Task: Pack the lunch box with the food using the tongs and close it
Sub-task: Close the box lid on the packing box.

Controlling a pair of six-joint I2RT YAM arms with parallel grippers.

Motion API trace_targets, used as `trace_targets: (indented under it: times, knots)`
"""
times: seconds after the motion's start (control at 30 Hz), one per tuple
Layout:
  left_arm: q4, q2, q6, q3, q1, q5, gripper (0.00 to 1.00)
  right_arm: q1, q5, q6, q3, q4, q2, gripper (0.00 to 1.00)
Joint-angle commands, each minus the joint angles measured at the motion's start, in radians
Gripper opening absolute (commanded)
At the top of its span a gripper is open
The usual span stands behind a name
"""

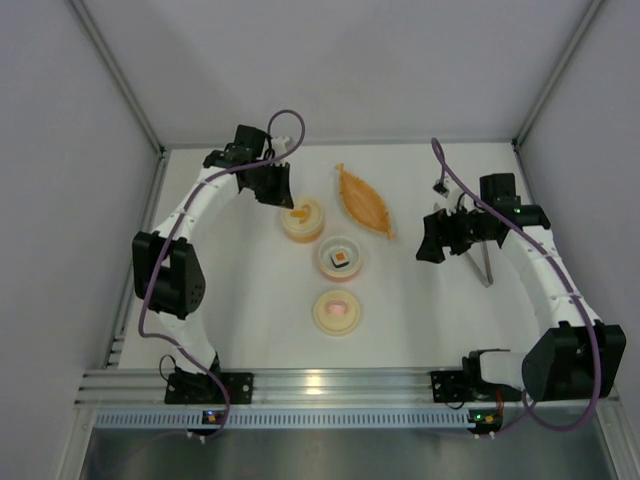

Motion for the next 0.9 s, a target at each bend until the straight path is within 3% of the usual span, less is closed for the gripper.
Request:
trace_targets:
  times: [0.0, 0.37, 0.5, 0.87]
  knots:
    - [0.093, 0.081, -0.017, 0.055, 0.001, 0.126, 0.13, 0.018, 0.008, -0.001, -0.010, 0.023, -0.015, 0.83]
    - [0.177, 0.262, -0.092, 0.150, 0.001, 0.407, 0.10, 0.018, 0.022, 0.006, -0.008, 0.020, -0.012, 0.83]
    - [0.179, 0.326, -0.112, 0.175, 0.002, 0.435, 0.10, 0.018, 0.025, 0.008, -0.005, 0.019, 0.000, 0.83]
    - [0.329, 0.438, -0.214, 0.095, 0.060, 0.628, 0.09, 0.019, 0.016, -0.015, 0.041, -0.023, 0.005, 0.83]
